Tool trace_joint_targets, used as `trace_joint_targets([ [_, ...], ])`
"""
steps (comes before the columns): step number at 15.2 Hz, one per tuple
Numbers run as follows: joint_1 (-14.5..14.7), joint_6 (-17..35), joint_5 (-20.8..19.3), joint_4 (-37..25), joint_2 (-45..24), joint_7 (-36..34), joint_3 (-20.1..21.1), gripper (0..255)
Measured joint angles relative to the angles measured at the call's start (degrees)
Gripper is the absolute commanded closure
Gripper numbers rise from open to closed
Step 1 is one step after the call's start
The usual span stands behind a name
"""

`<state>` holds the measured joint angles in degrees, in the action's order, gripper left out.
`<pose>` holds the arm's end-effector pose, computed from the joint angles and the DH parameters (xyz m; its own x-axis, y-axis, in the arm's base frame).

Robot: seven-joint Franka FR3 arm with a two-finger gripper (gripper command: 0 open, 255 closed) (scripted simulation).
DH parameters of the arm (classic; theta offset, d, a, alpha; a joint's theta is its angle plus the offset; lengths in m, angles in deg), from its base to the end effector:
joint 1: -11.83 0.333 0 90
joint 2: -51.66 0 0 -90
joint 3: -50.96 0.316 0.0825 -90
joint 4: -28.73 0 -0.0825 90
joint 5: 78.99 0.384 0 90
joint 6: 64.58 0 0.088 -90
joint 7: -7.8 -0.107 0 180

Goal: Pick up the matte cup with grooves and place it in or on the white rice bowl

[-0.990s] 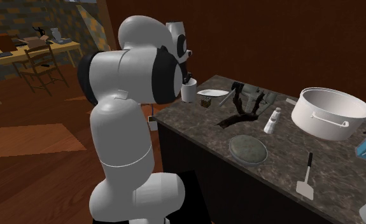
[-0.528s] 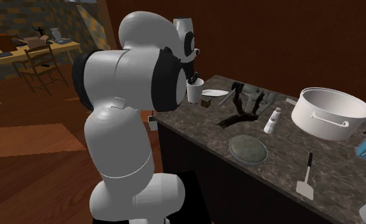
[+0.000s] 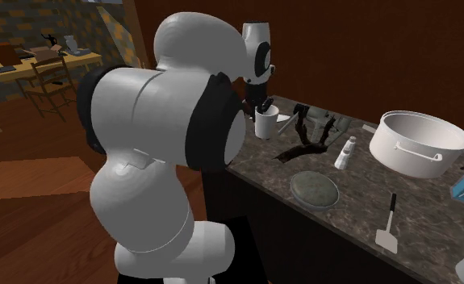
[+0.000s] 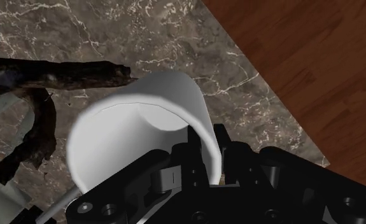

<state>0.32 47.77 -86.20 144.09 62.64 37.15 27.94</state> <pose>0.4158 -0.3108 0.5413 0.9954 -0.0433 0.0853 -0.0519 -0.9935 0.1017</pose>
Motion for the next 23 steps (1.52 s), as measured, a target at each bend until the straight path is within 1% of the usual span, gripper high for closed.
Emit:
trace_joint_targets([
  [6, -3.5, -0.5, -2.6, 4.4, 6.0, 6.3, -4.0, 255],
  [12, -6.8, -1.9, -4.8, 6.0, 10.1, 13.0, -8.2, 255],
  [16, -8.8, -3.3, -6.0, 5.5, 11.7, 17.8, -11.4, 255],
  [18, -9.3, -3.4, -5.9, 4.1, 10.9, 20.9, -13.8, 255],
  [19, -10.1, -3.2, -6.6, 5.0, 12.0, 22.2, -14.7, 255],
  [23, -10.5, -1.3, -6.8, 6.3, 11.6, 23.6, -16.2, 255],
])
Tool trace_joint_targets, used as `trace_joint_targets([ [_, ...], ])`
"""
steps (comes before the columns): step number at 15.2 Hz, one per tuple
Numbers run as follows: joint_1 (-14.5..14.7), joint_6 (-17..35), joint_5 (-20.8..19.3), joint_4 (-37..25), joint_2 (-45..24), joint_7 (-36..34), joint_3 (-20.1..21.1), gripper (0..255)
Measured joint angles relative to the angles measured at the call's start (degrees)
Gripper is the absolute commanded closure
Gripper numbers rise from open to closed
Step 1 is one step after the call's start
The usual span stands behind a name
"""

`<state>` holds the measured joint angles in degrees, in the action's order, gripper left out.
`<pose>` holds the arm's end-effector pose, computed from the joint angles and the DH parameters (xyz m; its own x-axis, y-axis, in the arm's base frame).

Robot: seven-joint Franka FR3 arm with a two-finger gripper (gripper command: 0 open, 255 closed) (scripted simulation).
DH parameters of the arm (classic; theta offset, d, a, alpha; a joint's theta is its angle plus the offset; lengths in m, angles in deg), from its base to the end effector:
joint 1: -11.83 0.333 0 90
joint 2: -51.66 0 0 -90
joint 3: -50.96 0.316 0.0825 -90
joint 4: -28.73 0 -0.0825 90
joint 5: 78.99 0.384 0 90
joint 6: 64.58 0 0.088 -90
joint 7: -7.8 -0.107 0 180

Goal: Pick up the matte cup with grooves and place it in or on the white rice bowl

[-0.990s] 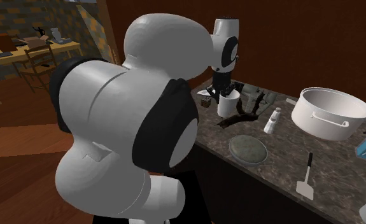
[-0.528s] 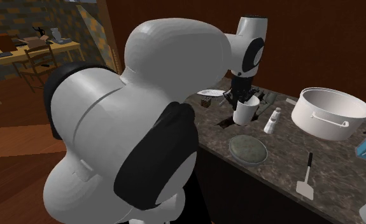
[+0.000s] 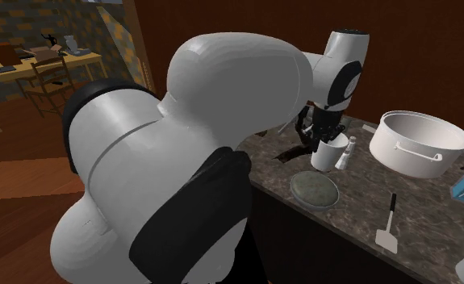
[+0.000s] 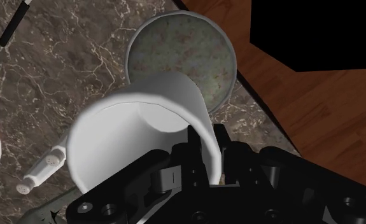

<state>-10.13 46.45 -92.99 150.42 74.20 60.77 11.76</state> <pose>0.1857 -0.4433 0.5434 0.9955 -0.0423 0.0853 -0.0509 -0.9936 0.1011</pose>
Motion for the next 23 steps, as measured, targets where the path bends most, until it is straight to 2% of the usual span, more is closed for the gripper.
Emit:
trace_joint_targets([
  [16, 0.0, 12.2, -0.2, 9.7, -2.7, 0.7, -3.1, 255],
  [22, 0.0, 12.9, -0.2, 10.2, -2.8, 0.7, -3.3, 255],
  [23, 0.0, 12.9, -0.2, 10.2, -2.8, 0.7, -3.3, 0],
])
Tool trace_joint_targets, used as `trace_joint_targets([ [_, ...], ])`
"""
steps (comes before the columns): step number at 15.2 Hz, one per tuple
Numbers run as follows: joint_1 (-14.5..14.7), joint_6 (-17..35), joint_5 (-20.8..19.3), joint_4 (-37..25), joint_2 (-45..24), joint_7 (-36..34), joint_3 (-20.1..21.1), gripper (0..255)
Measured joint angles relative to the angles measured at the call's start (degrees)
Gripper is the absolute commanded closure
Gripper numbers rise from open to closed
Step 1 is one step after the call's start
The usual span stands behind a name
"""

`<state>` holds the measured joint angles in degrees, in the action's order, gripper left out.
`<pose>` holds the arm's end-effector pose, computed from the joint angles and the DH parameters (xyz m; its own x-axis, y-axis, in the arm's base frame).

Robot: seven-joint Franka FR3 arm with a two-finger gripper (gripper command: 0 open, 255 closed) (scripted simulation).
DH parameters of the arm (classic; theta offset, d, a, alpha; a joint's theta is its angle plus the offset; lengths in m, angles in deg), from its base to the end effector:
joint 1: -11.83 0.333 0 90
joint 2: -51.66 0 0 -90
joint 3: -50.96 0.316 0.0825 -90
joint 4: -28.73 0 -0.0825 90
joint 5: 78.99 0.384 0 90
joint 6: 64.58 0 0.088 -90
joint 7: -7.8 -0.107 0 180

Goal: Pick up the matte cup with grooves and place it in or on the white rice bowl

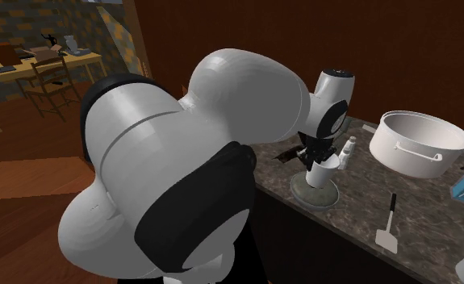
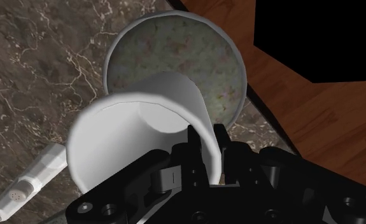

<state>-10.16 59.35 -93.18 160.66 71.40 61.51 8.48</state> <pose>0.1845 -0.4437 0.4577 0.9955 -0.0419 0.0852 -0.0504 -0.9936 0.1014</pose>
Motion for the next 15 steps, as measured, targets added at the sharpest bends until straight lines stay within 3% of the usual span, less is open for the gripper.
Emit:
trace_joint_targets([
  [6, 0.0, 0.0, 0.0, 0.0, 0.0, 0.0, 0.0, 0],
  [11, -0.6, -7.0, -0.8, -4.1, 3.2, -1.0, 2.4, 0],
  [15, -0.7, -7.7, -0.9, -4.5, 3.5, -1.0, 2.6, 0],
])
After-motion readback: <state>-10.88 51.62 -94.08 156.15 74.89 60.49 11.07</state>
